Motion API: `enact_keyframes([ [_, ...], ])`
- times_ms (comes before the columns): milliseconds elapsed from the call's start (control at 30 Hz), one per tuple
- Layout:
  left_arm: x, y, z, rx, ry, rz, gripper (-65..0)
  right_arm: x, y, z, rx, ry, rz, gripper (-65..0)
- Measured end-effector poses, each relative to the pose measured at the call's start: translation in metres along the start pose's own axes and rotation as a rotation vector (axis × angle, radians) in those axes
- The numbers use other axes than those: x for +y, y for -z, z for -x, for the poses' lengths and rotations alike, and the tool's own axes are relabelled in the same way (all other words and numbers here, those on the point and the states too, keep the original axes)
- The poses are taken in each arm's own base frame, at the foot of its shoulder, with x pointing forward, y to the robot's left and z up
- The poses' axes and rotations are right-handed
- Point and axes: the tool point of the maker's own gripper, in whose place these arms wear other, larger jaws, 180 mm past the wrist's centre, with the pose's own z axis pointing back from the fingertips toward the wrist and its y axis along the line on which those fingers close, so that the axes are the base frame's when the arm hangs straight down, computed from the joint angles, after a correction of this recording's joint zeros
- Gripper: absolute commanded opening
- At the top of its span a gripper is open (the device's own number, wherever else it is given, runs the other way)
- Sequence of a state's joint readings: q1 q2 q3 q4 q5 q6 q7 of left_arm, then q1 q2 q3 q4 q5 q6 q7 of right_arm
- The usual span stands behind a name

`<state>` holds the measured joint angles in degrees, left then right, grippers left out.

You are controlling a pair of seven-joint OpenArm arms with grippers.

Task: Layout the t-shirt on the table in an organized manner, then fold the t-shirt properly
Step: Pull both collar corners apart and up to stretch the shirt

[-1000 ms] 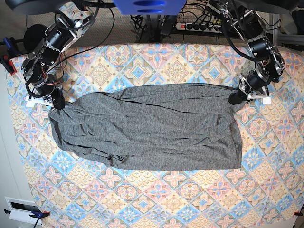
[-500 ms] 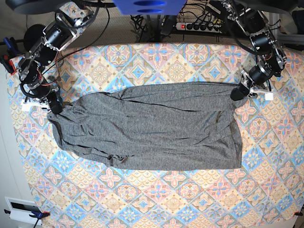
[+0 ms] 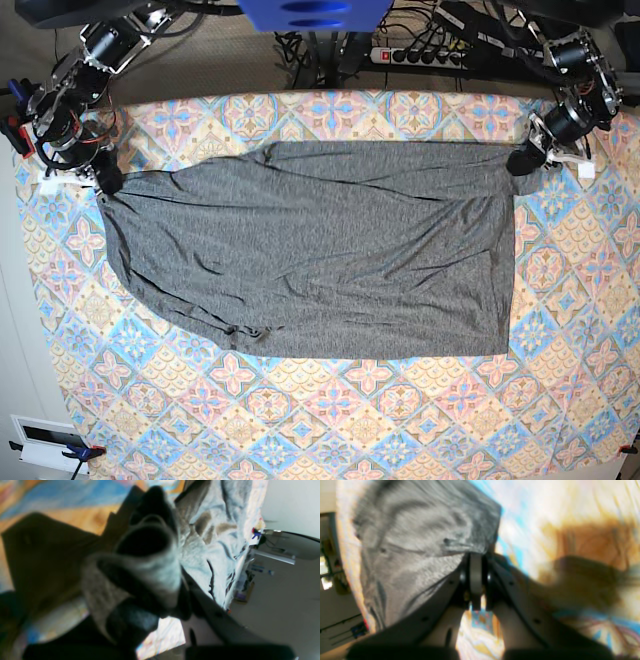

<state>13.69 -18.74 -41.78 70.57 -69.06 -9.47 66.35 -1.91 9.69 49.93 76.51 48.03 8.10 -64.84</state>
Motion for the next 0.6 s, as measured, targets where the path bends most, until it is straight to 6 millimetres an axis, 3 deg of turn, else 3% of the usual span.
enact_keyframes([
  [100,0.005,-0.003,0.002,0.005,-0.004,-0.011,-65.0,-0.001,-0.003,-0.007,-0.008,-0.014,0.007,-65.0],
  [300,0.031,-0.027,0.006,-0.018,-0.058,-0.047,-65.0,-0.015,-0.014,0.007,0.026,0.016,-0.005,-65.0],
  [600,0.037,-0.032,0.008,-0.022,-0.058,-0.063,-65.0,-0.024,-0.021,0.008,0.027,0.018,0.008,-65.0],
])
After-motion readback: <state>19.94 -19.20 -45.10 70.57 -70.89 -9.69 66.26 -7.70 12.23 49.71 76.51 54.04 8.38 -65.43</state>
